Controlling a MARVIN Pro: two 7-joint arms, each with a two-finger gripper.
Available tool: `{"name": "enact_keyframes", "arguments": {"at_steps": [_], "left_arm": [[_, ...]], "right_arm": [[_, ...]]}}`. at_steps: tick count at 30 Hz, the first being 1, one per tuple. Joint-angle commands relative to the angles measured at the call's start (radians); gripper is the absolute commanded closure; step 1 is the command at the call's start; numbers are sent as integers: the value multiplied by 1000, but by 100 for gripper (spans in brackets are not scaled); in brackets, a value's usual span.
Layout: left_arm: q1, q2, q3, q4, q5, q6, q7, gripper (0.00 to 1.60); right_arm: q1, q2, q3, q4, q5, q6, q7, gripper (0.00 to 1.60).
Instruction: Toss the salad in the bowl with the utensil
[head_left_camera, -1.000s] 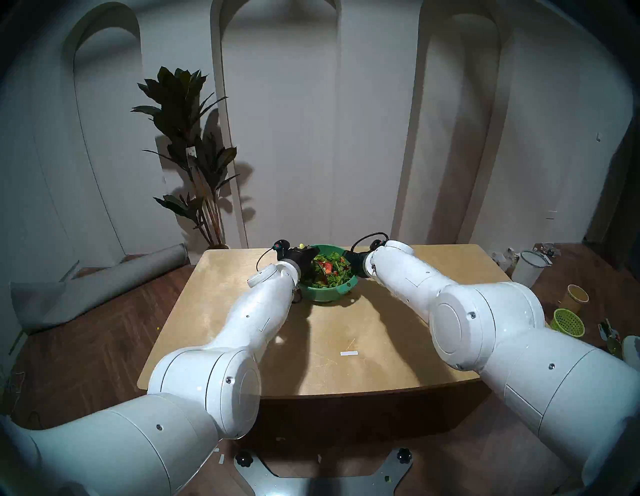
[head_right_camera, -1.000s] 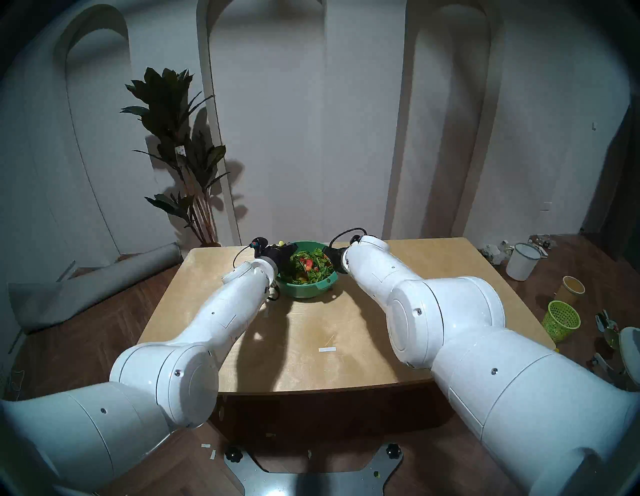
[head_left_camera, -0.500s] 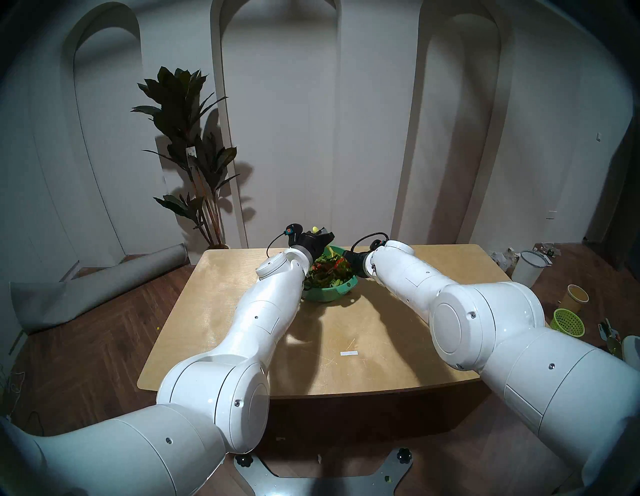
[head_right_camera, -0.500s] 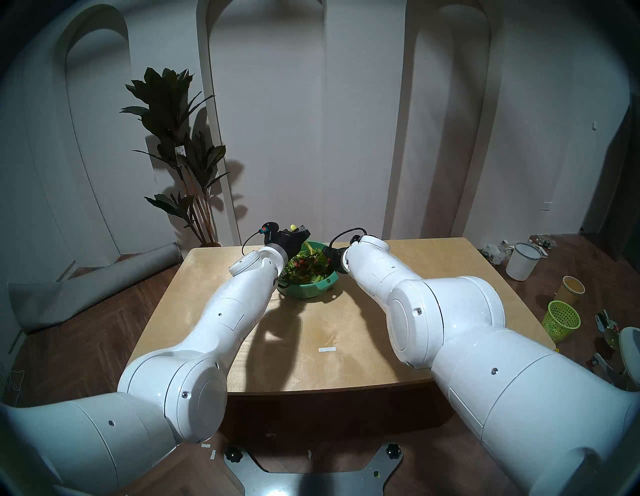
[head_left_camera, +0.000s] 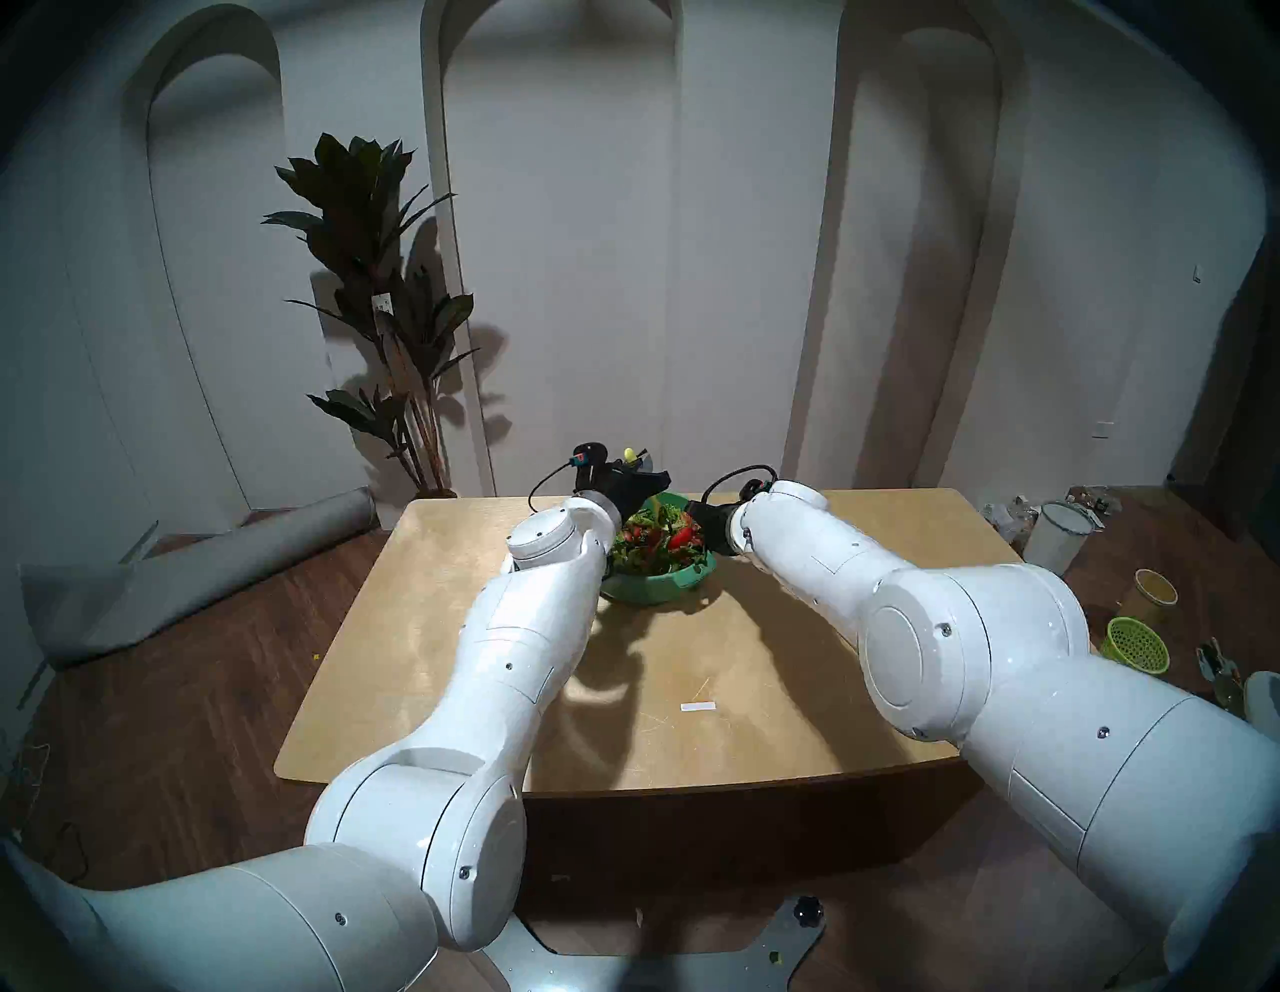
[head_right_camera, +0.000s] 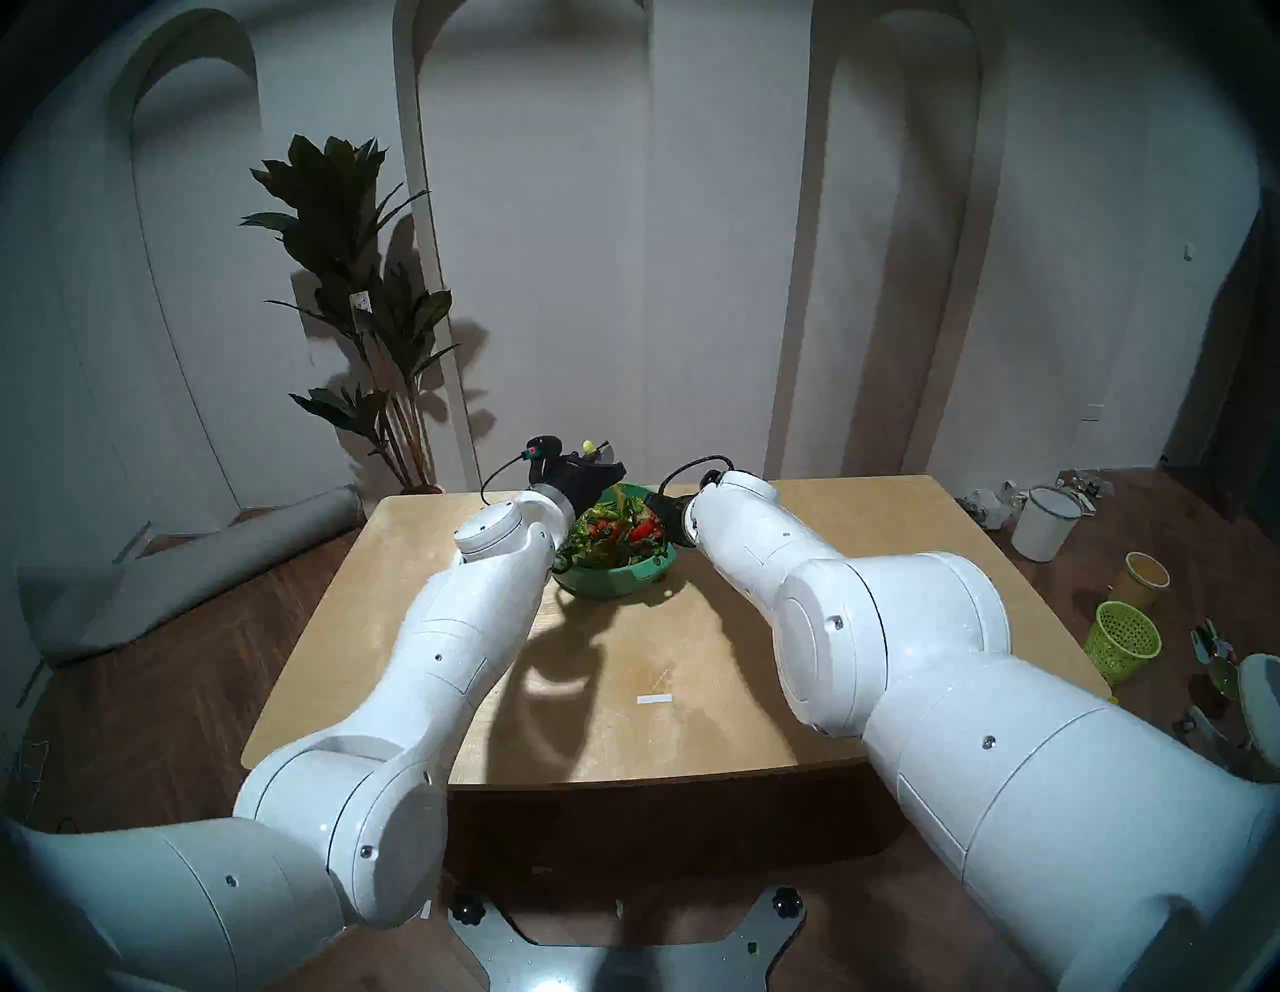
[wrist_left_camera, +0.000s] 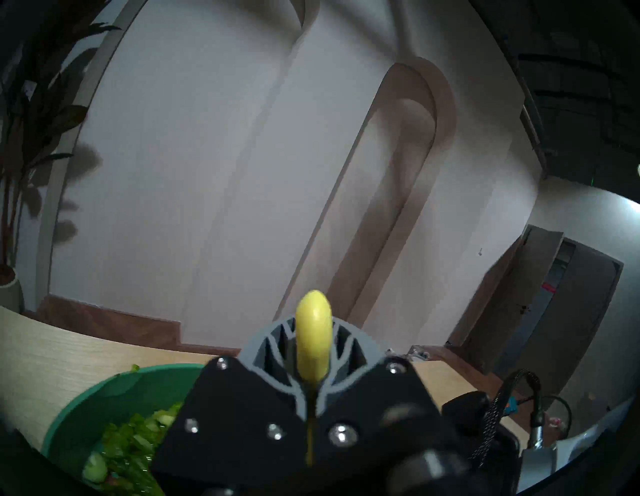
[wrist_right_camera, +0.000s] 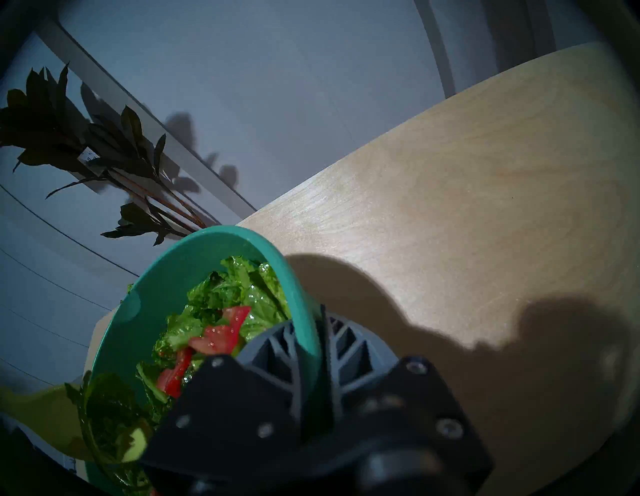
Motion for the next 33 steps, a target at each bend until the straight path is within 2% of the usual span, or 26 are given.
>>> {"name": "enact_keyframes", "arguments": {"at_steps": [1, 9, 21, 33], "left_arm": [[-2, 40, 11, -76, 47, -12, 36, 160], [-39, 43, 7, -23, 49, -19, 44, 160], [-126, 43, 34, 165, 81, -65, 43, 160], [-202, 51, 31, 229, 91, -86, 33, 160]], "right_arm": [[39, -4, 2, -31, 3, -14, 9, 131], [39, -4, 2, -31, 3, -14, 10, 131], [40, -4, 2, -29, 3, -13, 9, 131], [40, -4, 2, -28, 2, -12, 8, 131]]}}
